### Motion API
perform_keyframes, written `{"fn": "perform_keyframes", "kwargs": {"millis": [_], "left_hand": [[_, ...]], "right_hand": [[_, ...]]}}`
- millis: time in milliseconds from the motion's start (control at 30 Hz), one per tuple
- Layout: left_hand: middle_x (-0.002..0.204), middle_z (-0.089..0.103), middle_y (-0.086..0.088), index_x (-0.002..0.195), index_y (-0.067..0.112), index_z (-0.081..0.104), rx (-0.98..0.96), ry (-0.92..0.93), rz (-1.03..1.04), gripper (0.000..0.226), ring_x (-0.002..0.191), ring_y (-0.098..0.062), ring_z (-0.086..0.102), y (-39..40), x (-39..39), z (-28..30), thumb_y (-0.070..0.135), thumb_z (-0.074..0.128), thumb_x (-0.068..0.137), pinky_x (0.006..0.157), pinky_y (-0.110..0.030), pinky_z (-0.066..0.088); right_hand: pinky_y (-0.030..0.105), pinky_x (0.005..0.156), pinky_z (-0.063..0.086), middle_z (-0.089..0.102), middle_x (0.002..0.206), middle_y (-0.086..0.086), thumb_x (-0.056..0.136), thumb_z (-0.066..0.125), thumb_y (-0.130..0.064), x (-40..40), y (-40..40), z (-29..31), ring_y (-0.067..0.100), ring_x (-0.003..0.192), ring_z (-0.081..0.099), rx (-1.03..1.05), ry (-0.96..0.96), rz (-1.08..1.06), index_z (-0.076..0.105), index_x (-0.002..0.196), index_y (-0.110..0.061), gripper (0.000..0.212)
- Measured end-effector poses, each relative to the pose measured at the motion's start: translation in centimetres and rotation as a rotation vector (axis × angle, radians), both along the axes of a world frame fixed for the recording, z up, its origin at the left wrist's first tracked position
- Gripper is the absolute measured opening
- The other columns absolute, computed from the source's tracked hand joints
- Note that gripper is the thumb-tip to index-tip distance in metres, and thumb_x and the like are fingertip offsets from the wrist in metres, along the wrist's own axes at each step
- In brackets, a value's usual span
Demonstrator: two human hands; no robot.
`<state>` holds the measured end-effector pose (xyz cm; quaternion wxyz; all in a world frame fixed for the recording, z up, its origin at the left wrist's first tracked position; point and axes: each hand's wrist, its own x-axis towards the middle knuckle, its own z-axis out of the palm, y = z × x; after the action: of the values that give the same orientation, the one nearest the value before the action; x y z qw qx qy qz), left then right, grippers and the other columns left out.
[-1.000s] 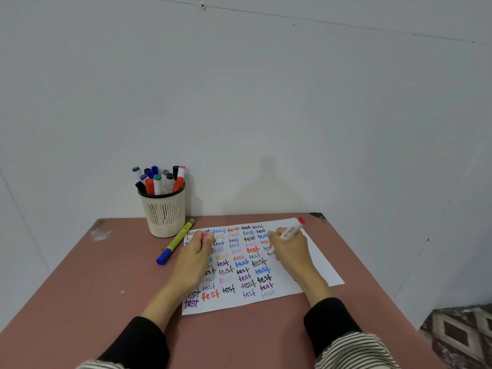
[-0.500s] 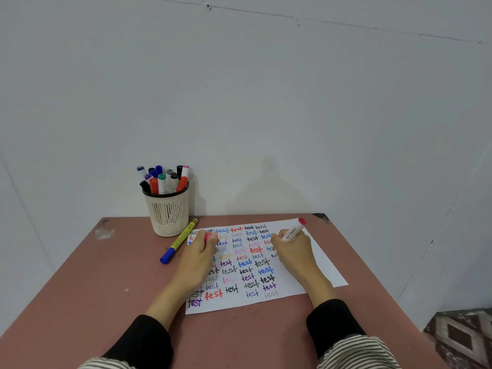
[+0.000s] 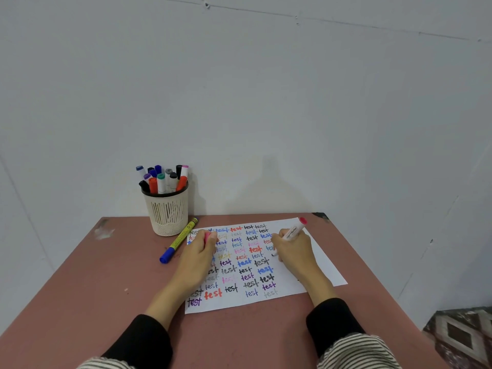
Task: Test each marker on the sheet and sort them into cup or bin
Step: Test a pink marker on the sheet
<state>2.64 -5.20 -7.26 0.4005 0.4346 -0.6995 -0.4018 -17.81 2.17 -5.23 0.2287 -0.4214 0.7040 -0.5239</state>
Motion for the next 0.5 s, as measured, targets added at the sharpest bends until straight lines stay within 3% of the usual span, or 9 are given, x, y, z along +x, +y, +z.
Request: {"fn": "perform_keyframes", "kwargs": {"millis": [167,333,500], "left_hand": [[0.065,0.044,0.007,0.091,0.007,0.052,-0.005,-0.02,0.005,0.039,0.057,-0.011,0.037,0.01,-0.01,0.08,0.041,0.038,0.102,0.057,-0.033,0.032],[0.065,0.045,0.007,0.091,0.007,0.052,-0.016,-0.029,0.011,0.039,0.057,-0.01,0.037,0.18,0.02,0.14,0.041,0.038,0.102,0.057,-0.033,0.032],[0.063,0.043,0.008,0.091,0.005,0.051,-0.013,-0.021,0.002,0.039,0.056,-0.01,0.036,0.15,0.02,0.11,0.041,0.038,0.102,0.056,-0.033,0.031]], "right_hand": [[0.021,0.045,0.025,0.034,0.053,0.0,0.087,0.054,-0.01,0.01,0.08,0.14,0.009,0.044,0.027,-0.046,0.02,-0.033,0.031,0.057,-0.016,0.039],[0.019,0.046,0.033,0.044,0.059,0.008,0.089,0.058,-0.015,-0.58,0.28,0.42,0.016,0.053,0.04,-0.069,-0.055,-0.015,0.05,0.066,-0.009,0.026],[0.025,0.052,0.032,0.044,0.061,0.011,0.087,0.056,-0.015,-0.41,0.16,-0.12,0.018,0.056,0.037,-0.02,0.008,0.004,0.044,0.062,-0.011,0.029]]}}
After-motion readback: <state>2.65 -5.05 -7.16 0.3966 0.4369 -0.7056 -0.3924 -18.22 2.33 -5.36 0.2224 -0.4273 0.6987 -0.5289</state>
